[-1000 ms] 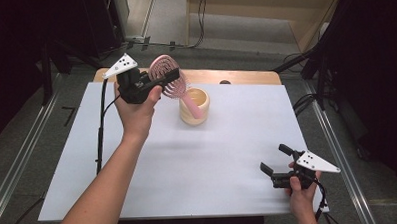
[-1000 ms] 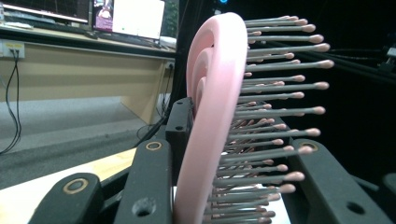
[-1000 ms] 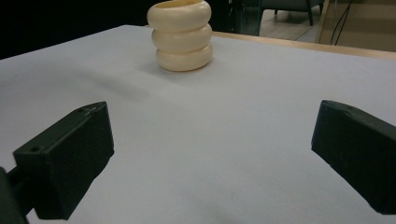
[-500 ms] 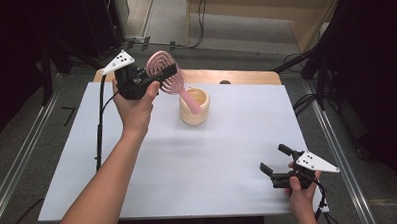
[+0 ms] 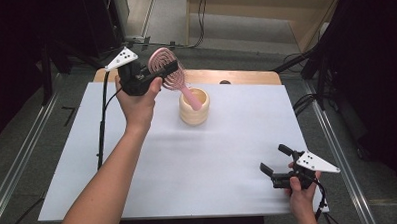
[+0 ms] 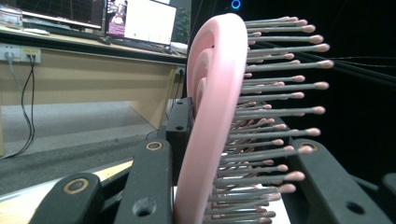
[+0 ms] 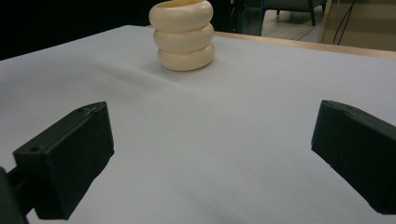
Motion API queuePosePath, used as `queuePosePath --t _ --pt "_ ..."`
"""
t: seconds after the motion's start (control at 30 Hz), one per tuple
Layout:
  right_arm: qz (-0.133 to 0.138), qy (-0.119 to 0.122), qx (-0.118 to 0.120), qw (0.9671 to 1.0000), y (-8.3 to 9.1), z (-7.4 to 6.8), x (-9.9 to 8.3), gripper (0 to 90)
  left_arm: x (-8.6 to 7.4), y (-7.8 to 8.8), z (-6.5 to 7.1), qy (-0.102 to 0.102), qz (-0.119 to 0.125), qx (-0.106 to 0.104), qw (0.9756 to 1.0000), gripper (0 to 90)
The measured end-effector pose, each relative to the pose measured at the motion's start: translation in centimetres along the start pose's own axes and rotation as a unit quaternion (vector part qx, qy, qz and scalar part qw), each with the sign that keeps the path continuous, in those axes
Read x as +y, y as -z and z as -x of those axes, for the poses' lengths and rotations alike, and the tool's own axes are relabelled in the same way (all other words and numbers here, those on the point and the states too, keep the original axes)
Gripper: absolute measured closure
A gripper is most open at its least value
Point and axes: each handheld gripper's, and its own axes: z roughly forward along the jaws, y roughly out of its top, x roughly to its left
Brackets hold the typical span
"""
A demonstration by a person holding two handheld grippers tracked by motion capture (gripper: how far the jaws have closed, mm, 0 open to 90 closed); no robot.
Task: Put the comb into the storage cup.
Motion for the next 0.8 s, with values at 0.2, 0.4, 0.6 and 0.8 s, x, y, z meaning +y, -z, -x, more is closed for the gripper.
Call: queuePosePath --t 0.2,0.4,0.6,0.8 --pt "-0.001 0.005 0.005 1.0 0.0 -0.1 0.0 0.0 0.2 -0.2 -0.6 0.002 0.011 0.001 0.9999 64.8" --pt "0.003 0.006 0.009 0.9999 0.0 -0.1 0.0 0.0 0.5 -0.5 -0.7 -0.002 0.012 0.007 0.9999 64.8" --pt "0.003 0.01 0.01 0.9999 0.0 -0.2 0.0 0.0 0.6 -1.0 -0.8 0.001 0.015 0.01 0.9998 64.8" --pt "0.003 0.008 0.011 0.9999 0.0 -0.2 0.0 0.0 0.4 -1.5 -1.0 0.001 0.015 0.017 0.9997 64.8"
